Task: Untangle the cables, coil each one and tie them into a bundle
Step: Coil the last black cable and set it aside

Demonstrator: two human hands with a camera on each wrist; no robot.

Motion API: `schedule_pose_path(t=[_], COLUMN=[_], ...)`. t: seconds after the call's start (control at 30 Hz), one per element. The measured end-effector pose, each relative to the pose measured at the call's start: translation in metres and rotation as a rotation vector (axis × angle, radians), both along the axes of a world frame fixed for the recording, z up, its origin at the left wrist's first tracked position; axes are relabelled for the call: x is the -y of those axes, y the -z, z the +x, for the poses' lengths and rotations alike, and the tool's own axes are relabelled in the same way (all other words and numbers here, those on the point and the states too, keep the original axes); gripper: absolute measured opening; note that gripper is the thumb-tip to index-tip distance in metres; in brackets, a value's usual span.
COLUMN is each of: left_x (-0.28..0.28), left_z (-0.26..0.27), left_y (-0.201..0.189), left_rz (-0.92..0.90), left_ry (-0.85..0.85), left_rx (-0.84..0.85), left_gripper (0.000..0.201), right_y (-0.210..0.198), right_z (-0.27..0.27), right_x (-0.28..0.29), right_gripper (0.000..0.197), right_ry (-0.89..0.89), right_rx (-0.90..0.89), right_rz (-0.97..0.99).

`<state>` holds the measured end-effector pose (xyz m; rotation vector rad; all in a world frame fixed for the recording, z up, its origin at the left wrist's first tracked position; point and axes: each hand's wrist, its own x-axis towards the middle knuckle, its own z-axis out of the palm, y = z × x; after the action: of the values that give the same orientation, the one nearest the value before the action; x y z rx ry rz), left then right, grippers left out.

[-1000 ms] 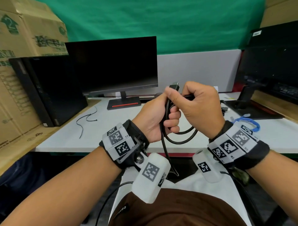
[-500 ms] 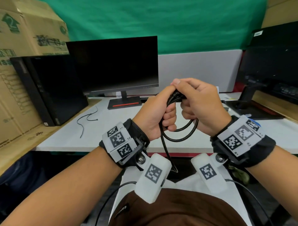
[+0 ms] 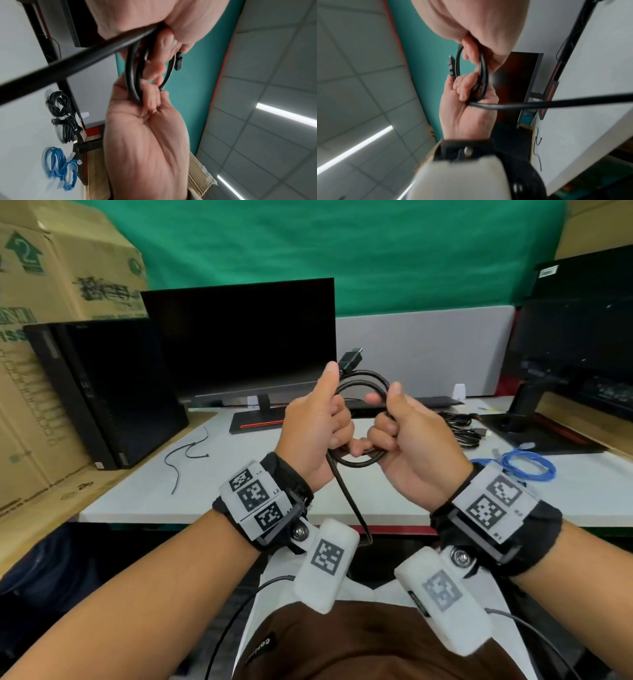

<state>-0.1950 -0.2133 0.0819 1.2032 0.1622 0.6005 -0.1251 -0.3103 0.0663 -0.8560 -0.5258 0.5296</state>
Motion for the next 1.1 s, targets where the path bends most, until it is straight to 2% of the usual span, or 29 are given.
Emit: schedule_pose_path(t=[0.1,0.13,0.27,0.4,0.47,0.6,0.7,0.8,0.83,1.0,1.03,1.1], left_x=[0.003,0.004,0.003,0.005,0.002,-0.003,-0.003,-0.003,-0.003,-0.001,0.001,0.005], left_z=[0.001,0.002,0.001,0.003,0.002,-0.001,0.0,0.0,-0.001,-0.005,-0.005,-0.005], left_y=[0.0,0.0,0.002,0.003,0.001,-0.001,0.001,0.003,0.003,-0.002,-0.003,-0.002], left_rz=[0.036,0.042,0.051,0.067,0.079,0.088,0.113,0.121,0.118,0.095,0.092,0.096], left_ry=[0.07,0.092,0.112,0.135,0.134,0.118,0.108,0.112,0.138,0.395,0.432,0.469], left_rx=[-0.039,-0.058,-0.16,-0.208,-0.226,-0.252,-0.266,-0.268,-0.256,-0.136,-0.11,-0.074], left_gripper=[0.052,0.051,0.053,0.061,0.06,0.061,0.065,0.07,0.07,0.071,0.071,0.071], right_y=[-0.009,-0.01,-0.004,0.005,0.008,0.009,0.011,0.012,0.011,-0.001,-0.002,-0.003], right_z=[0.006,0.009,0.015,0.013,0.011,0.008,0.008,0.009,0.009,0.012,0.012,0.013], right_x=[0.004,0.006,0.007,0.003,0.001,0.001,0.0,-0.001,0.0,0.007,0.007,0.009], right_gripper=[0.025,0.027,0.031,0.027,0.026,0.028,0.034,0.01,0.012,0.051,0.054,0.048], right_ry=[0.038,0.052,0.17,0.355,0.353,0.187,0.189,0.25,0.264,0.287,0.257,0.196], right_rx=[0.007,0.044,0.372,0.676,0.735,0.645,0.731,0.78,0.773,0.628,0.579,0.502], right_rz=[-0.031,-0.068,-0.263,-0.252,-0.223,-0.177,-0.194,-0.222,-0.227,-0.198,-0.189,-0.178])
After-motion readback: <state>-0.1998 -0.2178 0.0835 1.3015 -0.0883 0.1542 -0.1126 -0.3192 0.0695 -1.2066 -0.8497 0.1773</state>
